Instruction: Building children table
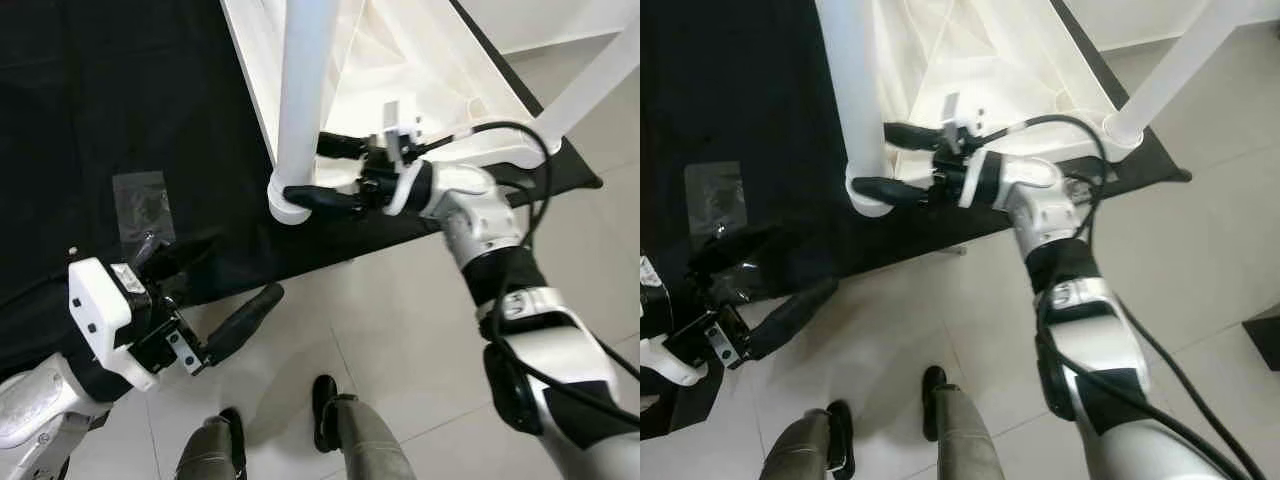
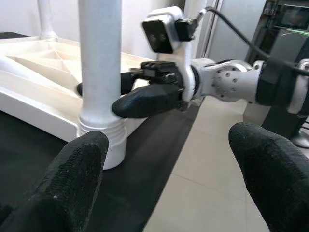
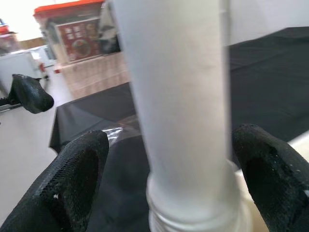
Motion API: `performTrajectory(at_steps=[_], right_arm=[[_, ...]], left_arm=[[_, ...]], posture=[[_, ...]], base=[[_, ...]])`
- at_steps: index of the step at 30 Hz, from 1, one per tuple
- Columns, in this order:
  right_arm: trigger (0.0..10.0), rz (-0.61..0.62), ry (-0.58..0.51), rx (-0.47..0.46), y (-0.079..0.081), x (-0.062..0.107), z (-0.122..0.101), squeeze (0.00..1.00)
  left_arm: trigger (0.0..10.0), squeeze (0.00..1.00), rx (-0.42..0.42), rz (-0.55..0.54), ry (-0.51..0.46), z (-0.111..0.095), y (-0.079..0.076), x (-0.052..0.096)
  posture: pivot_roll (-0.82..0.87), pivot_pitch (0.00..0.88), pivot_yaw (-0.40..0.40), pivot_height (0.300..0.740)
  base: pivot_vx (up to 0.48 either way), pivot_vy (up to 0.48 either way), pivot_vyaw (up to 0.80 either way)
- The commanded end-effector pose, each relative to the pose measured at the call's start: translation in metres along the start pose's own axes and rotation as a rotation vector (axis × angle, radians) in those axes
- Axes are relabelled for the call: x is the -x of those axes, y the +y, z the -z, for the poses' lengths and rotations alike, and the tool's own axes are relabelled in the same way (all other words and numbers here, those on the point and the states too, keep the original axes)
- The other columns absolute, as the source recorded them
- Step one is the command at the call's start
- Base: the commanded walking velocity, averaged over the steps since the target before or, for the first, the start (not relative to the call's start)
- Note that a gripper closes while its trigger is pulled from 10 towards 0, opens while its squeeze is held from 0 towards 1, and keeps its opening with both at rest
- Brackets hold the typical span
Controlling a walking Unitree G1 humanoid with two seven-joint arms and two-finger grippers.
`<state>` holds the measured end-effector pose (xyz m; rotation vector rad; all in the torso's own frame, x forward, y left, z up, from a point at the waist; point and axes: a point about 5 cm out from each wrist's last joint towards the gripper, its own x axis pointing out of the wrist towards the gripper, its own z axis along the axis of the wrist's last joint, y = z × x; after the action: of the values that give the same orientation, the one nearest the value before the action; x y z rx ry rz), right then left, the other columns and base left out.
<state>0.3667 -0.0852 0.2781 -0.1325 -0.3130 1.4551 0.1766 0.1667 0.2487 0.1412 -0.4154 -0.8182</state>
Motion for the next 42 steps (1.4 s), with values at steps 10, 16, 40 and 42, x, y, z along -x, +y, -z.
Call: performTrajectory(at_steps=[10, 16, 40, 42], right_arm=[[10.0, -0.045, 0.031, 0.173, -0.009, -0.03, -0.028, 0.0], [0.0, -0.046, 0.064, 0.175, -0.012, -0.034, -0.032, 0.0], [0.0, 1.093, 0.348, -0.085, 0.087, 0.063, 0.095, 0.0], [0.0, 1.1, 0.337, -0.031, 0.074, 0.057, 0.087, 0.0]], left_arm=[[10.0, 0.0, 0.04, 0.016, 0.024, 0.003, -0.009, -0.003], [10.0, 0.0, 0.04, 0.003, 0.021, 0.005, -0.01, -0.004], [10.0, 0.0, 0.069, -0.012, 0.023, 0.019, -0.004, -0.006], [10.0, 0.0, 0.063, 0.004, 0.017, 0.021, -0.001, -0.01]], posture=[[0.15, 0.415, -0.146, 0.74], [0.14, 0.394, -0.161, 0.74], [0.07, 0.35, -0.122, 0.74], [0.07, 0.339, -0.115, 0.74]], base=[[0.0, 0.0, 0.0], [0.0, 0.0, 0.0], [0.0, 0.0, 0.0], [0.0, 0.0, 0.0]])
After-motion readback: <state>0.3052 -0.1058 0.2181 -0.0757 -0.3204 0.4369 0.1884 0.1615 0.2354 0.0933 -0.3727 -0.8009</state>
